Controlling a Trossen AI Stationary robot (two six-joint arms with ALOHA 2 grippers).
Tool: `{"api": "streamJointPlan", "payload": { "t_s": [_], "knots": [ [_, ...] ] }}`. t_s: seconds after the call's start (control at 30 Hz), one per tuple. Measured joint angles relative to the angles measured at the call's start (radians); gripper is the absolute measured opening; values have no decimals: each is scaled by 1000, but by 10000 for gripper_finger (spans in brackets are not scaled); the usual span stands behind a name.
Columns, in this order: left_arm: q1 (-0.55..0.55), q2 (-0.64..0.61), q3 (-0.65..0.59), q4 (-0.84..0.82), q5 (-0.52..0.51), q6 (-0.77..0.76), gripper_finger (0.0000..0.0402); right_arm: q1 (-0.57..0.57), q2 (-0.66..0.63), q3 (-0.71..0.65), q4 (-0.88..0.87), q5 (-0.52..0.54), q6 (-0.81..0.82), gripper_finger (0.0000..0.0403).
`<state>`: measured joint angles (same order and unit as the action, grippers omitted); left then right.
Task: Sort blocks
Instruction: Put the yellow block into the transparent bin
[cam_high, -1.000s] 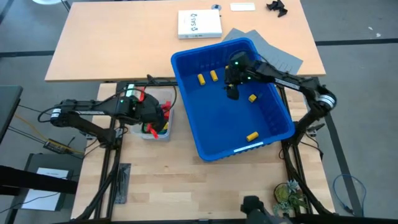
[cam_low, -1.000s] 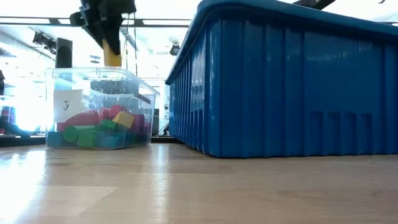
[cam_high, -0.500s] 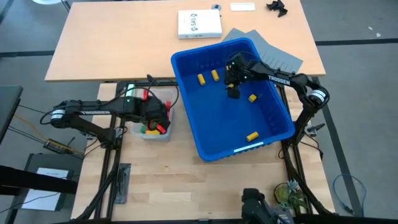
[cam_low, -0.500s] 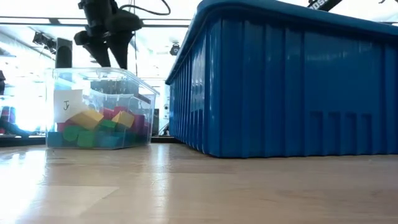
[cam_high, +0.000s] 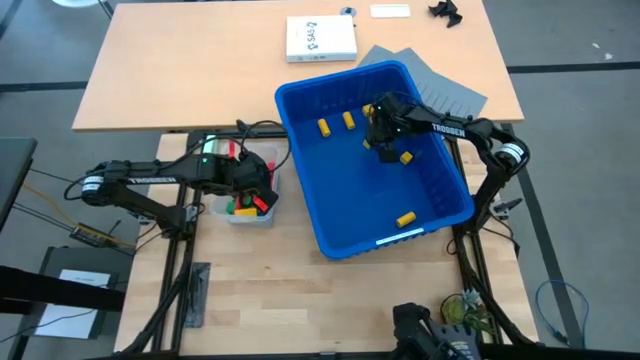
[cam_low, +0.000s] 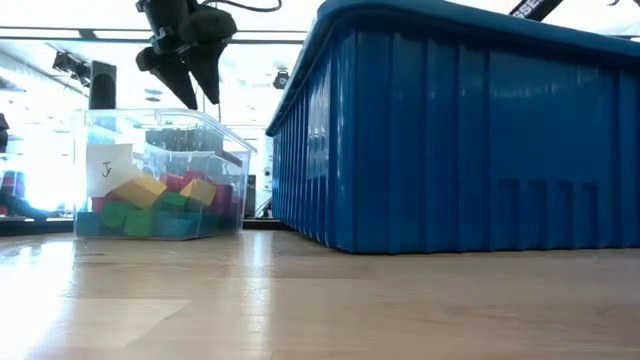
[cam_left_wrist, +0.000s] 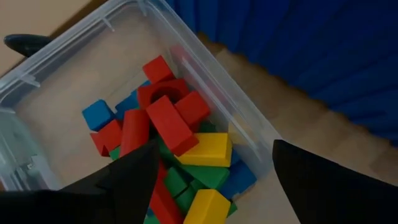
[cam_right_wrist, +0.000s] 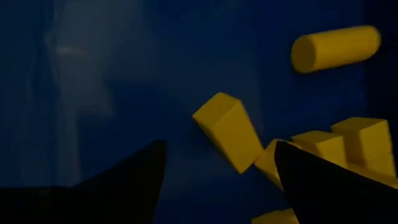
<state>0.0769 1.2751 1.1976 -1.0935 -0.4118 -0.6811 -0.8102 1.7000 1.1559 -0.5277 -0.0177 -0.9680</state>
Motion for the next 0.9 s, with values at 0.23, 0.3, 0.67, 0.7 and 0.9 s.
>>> {"api": "streamJointPlan", "payload": {
  "t_s": [0.23, 0.3, 0.67, 0.7, 0.9],
  "knots": [
    [0, 0, 0, 2, -25, 1, 319, -21, 0, -90, 68, 22, -21, 295],
    [0, 0, 0, 3, -34, 1, 319, -29, 0, -111, 87, 22, -21, 295],
    [0, 0, 0, 22, -35, 1, 319, -37, 0, -133, 113, 22, -21, 295],
    [0, 0, 0, 32, -35, 1, 319, -37, 0, -133, 110, 22, -21, 295],
    [0, 0, 0, 47, -34, 31, 319, -37, 0, -133, 123, 21, -21, 295]
  ]
}}
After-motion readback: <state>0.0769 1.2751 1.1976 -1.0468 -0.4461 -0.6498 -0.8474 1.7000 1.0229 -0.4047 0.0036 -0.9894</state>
